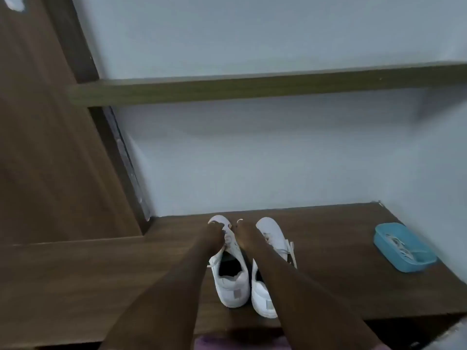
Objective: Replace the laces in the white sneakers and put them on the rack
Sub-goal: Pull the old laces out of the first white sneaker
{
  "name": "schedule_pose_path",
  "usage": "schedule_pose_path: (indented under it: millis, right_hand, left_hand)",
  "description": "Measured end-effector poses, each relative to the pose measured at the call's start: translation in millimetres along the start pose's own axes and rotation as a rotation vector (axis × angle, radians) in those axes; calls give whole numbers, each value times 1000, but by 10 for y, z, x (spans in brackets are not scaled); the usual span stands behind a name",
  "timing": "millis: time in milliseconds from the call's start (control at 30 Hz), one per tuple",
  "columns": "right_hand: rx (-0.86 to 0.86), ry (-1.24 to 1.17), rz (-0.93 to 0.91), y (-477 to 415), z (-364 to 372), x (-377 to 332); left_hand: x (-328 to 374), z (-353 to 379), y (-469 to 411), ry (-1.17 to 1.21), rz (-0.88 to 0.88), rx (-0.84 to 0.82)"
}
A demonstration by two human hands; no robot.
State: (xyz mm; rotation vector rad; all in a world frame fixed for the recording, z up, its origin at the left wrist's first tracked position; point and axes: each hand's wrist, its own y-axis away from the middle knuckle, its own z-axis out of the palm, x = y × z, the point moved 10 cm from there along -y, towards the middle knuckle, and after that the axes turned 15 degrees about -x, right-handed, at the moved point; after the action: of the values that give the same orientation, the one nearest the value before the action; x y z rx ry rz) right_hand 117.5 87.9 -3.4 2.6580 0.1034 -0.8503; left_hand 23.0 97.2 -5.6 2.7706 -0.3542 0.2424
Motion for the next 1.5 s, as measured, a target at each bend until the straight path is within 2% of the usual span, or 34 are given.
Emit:
schedule_pose_path:
  millis: [67, 233, 367, 500, 667, 833, 1000, 1167, 1300, 1433, 1500]
  right_hand:
    - [-7, -84, 39, -185, 56, 94]
    - [-133, -249, 82, -602, 363, 267]
    - [-237, -319, 70, -691, 384, 295]
    - [-327, -387, 96, -746, 387, 310]
    - [-269, -366, -8, -825, 316, 262]
    - [-435, -338, -64, -744, 452, 250]
    - [-559, -473, -57, -673, 475, 279]
    - [-514, -495, -95, -618, 401, 271]
    - [-437, -339, -114, -604, 382, 221]
    - [-401, -274, -113, -623, 421, 199]
    - [-357, -306, -97, -641, 414, 250]
  left_hand:
    - [-135, 49, -101, 94, -14, -16]
    - [-333, 269, -337, 154, 18, -114]
    - [-472, 255, -450, 308, 39, -80]
    - [-544, 232, -475, 293, 66, -6]
    - [-517, 135, -327, 319, 228, 203]
    - [-412, 229, -217, 293, 379, 225]
    - [-299, 126, -106, 209, 456, 295]
    - [-147, 127, -73, 100, 496, 281]
    - [-156, 140, -127, 18, 470, 279]
    - [-250, 183, -205, 106, 344, 276]
    - [-353, 266, -319, 219, 223, 189]
